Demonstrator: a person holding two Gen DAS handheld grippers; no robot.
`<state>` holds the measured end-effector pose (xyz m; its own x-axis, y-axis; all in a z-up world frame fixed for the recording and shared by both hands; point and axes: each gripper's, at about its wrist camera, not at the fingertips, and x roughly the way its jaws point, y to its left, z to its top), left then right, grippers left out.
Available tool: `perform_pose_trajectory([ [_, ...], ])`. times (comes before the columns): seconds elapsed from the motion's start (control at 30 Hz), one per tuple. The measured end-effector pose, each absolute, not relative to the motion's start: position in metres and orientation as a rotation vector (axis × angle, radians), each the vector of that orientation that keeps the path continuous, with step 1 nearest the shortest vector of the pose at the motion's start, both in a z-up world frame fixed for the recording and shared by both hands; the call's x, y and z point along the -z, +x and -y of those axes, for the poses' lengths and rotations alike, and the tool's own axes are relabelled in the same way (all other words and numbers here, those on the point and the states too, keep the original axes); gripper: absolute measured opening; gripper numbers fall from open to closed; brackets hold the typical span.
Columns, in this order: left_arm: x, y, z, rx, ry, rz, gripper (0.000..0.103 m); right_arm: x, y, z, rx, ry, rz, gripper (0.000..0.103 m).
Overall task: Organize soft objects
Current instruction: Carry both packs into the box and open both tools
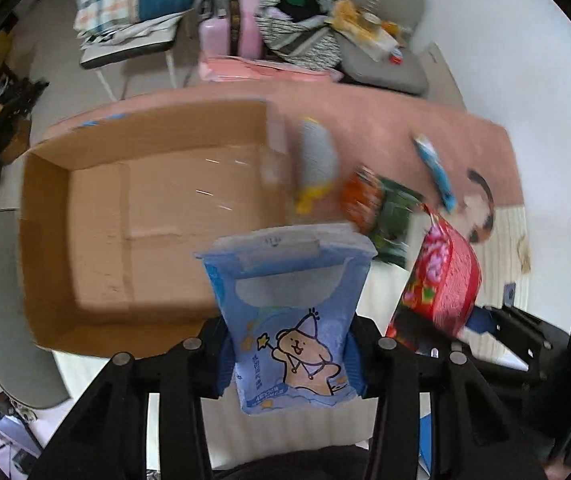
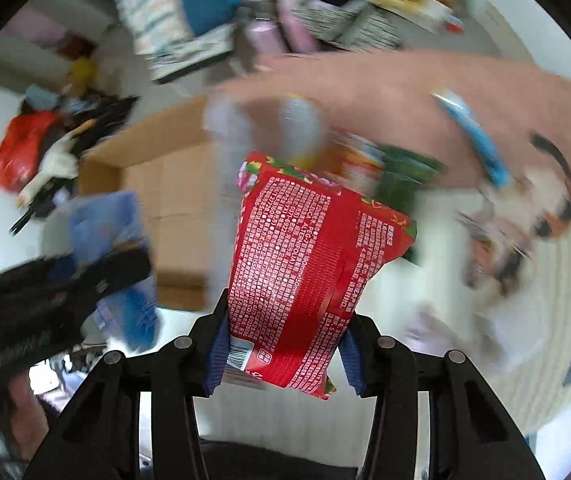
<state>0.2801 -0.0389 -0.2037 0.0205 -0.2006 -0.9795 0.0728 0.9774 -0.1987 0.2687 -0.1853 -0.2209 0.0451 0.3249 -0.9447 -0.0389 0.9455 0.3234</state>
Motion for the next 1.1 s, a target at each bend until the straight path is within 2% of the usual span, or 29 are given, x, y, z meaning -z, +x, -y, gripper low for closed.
perform_pose_trajectory([
  [0.17,0.242,0.320,-0.034,0.149,-0.091,-1.604,0.041,0.238,0.317,0.088,-0.326,0.138,-1.502,0.049],
  [0.33,0.305,0.359,-0.088,0.138,-0.187,-1.729,0.041,0.292,0.351,0.022,-0.338,0.056,-1.567,0.049],
  [0.53,0.341,0.385,-0.098,0.167,-0.190,-1.784,0.042,0.352,0.376,-0.008,-0.319,-0.023,-1.631,0.049],
  [0.77,0.365,0.392,-0.091,0.193,-0.218,-1.834,0.044,0.386,0.396,-0.013,-0.291,-0.035,-1.669,0.050],
  [0.83,0.368,0.395,-0.093,0.183,-0.226,-1.837,0.048,0.391,0.401,-0.015,-0.295,-0.037,-1.690,0.051],
  [0.87,0.367,0.396,-0.094,0.185,-0.233,-1.834,0.056,0.392,0.402,-0.015,-0.285,-0.042,-1.694,0.060],
  [0.9,0.364,0.396,-0.095,0.189,-0.231,-1.823,0.069,0.390,0.403,-0.012,-0.275,-0.042,-1.692,0.077],
  [0.93,0.358,0.395,-0.096,0.173,-0.208,-1.809,0.075,0.388,0.403,-0.010,-0.262,-0.047,-1.685,0.082],
  [0.97,0.356,0.395,-0.097,0.166,-0.198,-1.797,0.086,0.384,0.403,-0.009,-0.257,-0.045,-1.679,0.085],
  [1.0,0.350,0.394,-0.099,0.161,-0.185,-1.781,0.092,0.382,0.402,-0.008,-0.258,-0.038,-1.682,0.085],
  [1.1,0.339,0.389,-0.104,0.146,-0.160,-1.755,0.100,0.373,0.398,-0.006,-0.254,-0.011,-1.690,0.091],
])
